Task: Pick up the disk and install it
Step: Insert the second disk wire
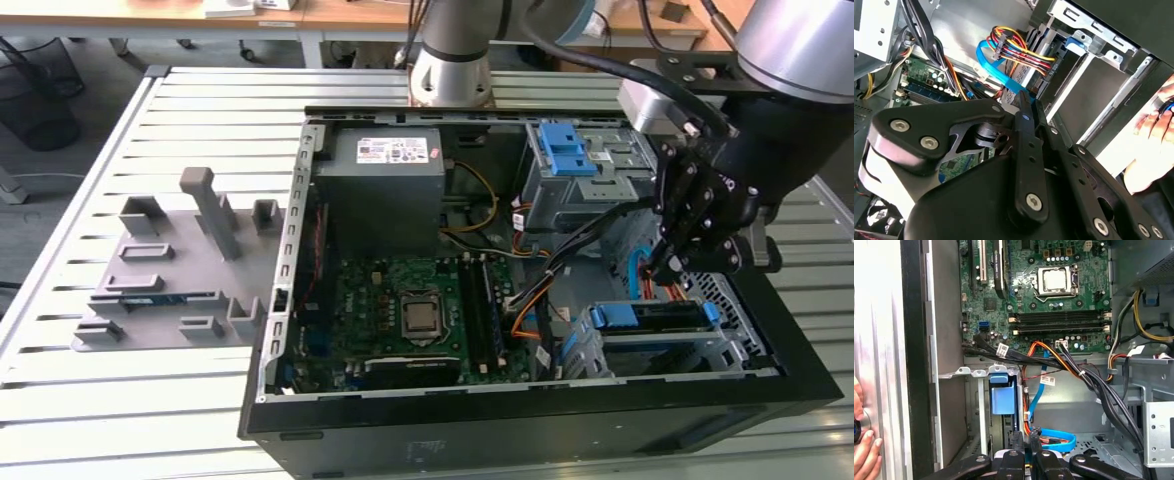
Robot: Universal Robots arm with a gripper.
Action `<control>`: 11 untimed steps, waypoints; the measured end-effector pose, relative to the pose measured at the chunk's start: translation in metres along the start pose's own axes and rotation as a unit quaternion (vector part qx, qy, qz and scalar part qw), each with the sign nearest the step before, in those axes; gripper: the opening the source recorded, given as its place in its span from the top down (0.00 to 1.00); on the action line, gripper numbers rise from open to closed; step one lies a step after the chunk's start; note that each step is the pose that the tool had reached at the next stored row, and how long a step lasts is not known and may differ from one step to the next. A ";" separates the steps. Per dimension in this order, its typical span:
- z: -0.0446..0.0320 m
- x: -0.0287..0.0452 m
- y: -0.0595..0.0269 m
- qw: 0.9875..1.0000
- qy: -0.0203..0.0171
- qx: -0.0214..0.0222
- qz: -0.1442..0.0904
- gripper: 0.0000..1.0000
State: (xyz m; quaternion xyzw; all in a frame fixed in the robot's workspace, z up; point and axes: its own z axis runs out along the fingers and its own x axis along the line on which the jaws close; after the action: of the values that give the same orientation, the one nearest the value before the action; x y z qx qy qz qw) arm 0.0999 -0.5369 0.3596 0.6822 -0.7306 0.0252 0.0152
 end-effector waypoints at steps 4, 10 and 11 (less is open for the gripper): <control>0.0035 0.0005 0.0001 1.000 -0.001 0.002 -0.002 0.84; 0.0064 0.0008 0.0001 1.000 -0.001 0.003 -0.003 0.84; 0.0065 0.0009 0.0002 1.000 -0.002 0.003 -0.003 0.84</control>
State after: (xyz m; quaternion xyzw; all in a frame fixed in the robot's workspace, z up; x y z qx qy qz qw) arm 0.0997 -0.5381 0.3531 0.6846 -0.7284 0.0253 0.0117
